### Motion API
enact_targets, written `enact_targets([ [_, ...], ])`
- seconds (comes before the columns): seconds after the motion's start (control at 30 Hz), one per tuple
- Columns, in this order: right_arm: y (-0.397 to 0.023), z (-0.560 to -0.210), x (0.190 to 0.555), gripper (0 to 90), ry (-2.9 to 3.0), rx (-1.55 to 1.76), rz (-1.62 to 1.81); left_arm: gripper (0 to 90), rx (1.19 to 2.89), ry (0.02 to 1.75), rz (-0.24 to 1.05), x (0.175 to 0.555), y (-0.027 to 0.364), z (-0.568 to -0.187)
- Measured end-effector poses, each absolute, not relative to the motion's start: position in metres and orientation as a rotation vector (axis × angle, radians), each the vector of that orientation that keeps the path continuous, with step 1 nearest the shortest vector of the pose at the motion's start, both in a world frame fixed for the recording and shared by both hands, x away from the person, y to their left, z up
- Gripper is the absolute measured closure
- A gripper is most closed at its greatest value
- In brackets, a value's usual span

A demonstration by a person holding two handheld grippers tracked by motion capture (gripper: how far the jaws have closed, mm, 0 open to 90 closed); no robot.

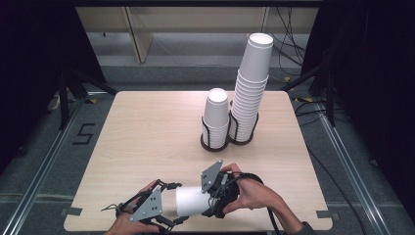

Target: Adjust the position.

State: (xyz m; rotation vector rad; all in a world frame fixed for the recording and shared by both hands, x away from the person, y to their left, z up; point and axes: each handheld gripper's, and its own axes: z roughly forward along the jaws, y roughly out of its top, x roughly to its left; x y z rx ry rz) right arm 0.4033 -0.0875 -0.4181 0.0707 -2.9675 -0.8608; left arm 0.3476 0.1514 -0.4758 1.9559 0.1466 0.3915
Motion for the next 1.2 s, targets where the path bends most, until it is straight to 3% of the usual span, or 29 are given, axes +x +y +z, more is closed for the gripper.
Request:
enact_targets([
  [0.17,-0.085,-0.419,0.401,18.0,-3.016,0.072,-0.839,10.2,1.989,0.164,0.391,0.347,0.149,-0.474],
  [0.67,-0.063,-0.418,0.382,18.3,-3.219,0.225,-0.639,10.0,2.065,0.190,0.382,0.344,0.141,-0.472],
  [1.0,-0.076,-0.417,0.389,20.4,-3.167,0.159,-0.778,5.9,1.865,0.298,0.316,0.349,0.147,-0.474],
  [1.13,-0.088,-0.414,0.400,20.3,-3.076,0.132,-0.957,14.7,1.779,0.362,0.250,0.352,0.153,-0.473],
  [1.2,-0.094,-0.414,0.405,20.3,-3.048,0.103,-1.006,14.1,1.771,0.390,0.251,0.353,0.154,-0.473],
])
